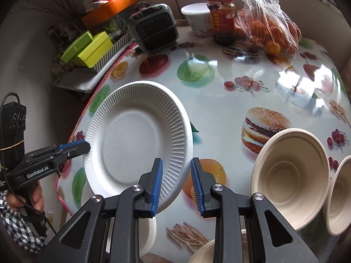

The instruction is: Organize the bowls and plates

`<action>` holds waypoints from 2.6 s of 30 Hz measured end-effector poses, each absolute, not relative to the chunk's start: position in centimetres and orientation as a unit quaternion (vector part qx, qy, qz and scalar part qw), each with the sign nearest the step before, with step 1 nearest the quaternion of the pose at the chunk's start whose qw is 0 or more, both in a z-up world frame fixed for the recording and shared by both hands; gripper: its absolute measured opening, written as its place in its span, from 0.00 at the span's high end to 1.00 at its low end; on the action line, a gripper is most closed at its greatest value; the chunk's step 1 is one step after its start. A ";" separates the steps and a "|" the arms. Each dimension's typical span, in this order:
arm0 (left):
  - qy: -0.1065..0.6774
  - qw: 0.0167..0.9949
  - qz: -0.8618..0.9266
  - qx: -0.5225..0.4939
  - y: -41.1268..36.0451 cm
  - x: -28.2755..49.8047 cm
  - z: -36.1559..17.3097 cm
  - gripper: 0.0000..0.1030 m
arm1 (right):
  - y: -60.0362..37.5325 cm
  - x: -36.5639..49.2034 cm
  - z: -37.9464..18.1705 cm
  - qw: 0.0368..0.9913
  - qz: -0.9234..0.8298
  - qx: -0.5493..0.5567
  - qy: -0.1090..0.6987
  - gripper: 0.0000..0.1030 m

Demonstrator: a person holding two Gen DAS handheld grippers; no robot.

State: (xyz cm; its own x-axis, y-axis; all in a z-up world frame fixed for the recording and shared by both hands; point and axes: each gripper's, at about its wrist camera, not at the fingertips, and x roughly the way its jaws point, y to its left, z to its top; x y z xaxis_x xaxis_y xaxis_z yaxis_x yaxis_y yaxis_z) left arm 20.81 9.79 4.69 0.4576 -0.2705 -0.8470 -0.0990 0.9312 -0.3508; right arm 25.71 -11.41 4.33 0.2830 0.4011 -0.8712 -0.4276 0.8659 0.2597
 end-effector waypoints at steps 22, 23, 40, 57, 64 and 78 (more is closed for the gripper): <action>0.515 0.836 -0.048 -0.185 11.1 14.5 3.6 0.82 | -10.2 19.1 3.0 0.792 0.278 -0.025 0.542 0.75; 0.515 0.836 -0.047 -0.185 11.2 14.3 3.5 0.82 | -10.2 18.9 2.9 0.792 0.279 -0.025 0.543 0.75; 0.531 0.827 -0.047 -0.181 11.8 11.3 1.3 0.82 | -9.4 16.0 0.8 0.780 0.286 -0.030 0.556 0.75; 0.540 0.822 -0.052 -0.172 11.1 10.1 0.5 0.82 | -9.8 14.5 -0.2 0.778 0.281 -0.039 0.560 0.75; 0.542 0.821 -0.051 -0.170 10.9 10.2 0.3 0.82 | -9.8 14.3 -0.5 0.778 0.278 -0.041 0.561 0.75; 0.541 0.821 -0.051 -0.173 11.0 10.0 0.2 0.82 | -9.7 14.3 -0.6 0.778 0.277 -0.042 0.562 0.74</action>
State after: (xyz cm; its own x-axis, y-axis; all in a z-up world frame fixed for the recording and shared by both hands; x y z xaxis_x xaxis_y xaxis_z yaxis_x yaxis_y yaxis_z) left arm 10.03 10.98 0.17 0.4086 -0.2707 -0.8717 -0.1031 0.9352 -0.3388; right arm 14.34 -9.68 -0.57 0.2144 0.3849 -0.8977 -0.4783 0.8427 0.2471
